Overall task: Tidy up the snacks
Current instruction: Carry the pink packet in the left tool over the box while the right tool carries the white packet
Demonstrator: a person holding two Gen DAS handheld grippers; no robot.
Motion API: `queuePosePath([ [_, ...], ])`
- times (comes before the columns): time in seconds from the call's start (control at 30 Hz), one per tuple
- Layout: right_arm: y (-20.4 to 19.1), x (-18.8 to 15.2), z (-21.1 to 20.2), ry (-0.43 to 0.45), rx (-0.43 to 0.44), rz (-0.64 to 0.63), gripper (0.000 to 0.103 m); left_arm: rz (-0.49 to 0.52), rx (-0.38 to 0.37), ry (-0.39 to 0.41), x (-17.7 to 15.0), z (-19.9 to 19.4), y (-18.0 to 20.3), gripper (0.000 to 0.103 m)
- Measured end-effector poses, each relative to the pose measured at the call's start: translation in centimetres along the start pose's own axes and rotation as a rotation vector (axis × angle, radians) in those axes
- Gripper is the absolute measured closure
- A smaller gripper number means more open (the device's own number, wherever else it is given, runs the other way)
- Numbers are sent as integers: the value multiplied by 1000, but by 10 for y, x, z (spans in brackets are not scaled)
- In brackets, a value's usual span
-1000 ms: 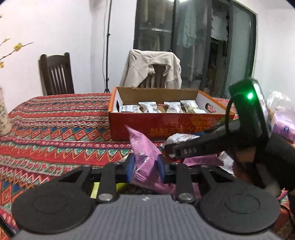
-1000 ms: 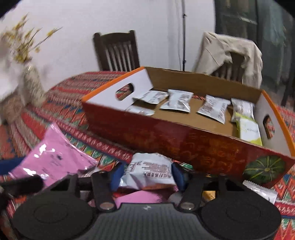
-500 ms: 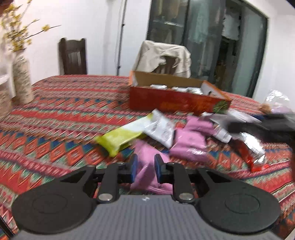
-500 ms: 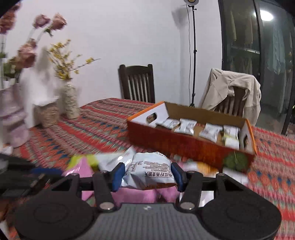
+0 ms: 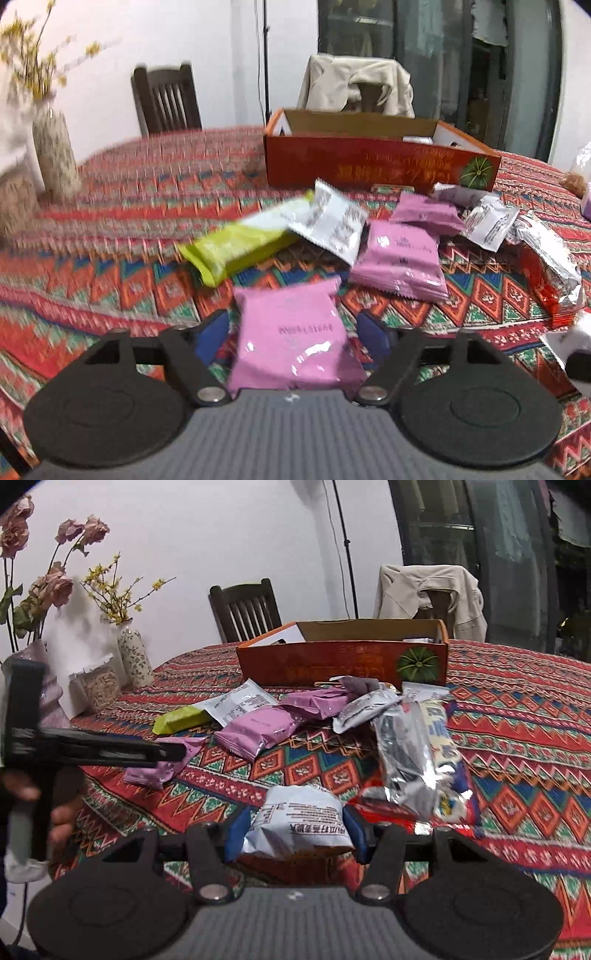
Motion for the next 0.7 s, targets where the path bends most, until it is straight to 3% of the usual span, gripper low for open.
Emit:
queuePosePath([
  [0.27,8,-7,-26,25,5,29,49,-61,-100,-23,-25,-40,9,41],
  [0.4,6,-7,-29,27,26,35,49,-30,-78,-4,-25,-54,13,41],
  [0.47,5,-8,-25,21,28,34,49,-22,-79,16,-19,-58,16,41],
  [0.57,2,-6,-18,14,38,29,49,-40,-154,39,2,-58,18,41],
  [0.7,1,15,-20,47,80,34,49,-44,-257,144,65,-63,19,41],
])
Point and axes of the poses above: each gripper's, at about its wrist camera, not at the fingertips, and z roughly the way its jaws point, y to its right, x to its top, the point moved 9 cm from there along z, roughly the way its jaws point, and after that the axes turned 13 degrees about -x, right-handed, at the moved point
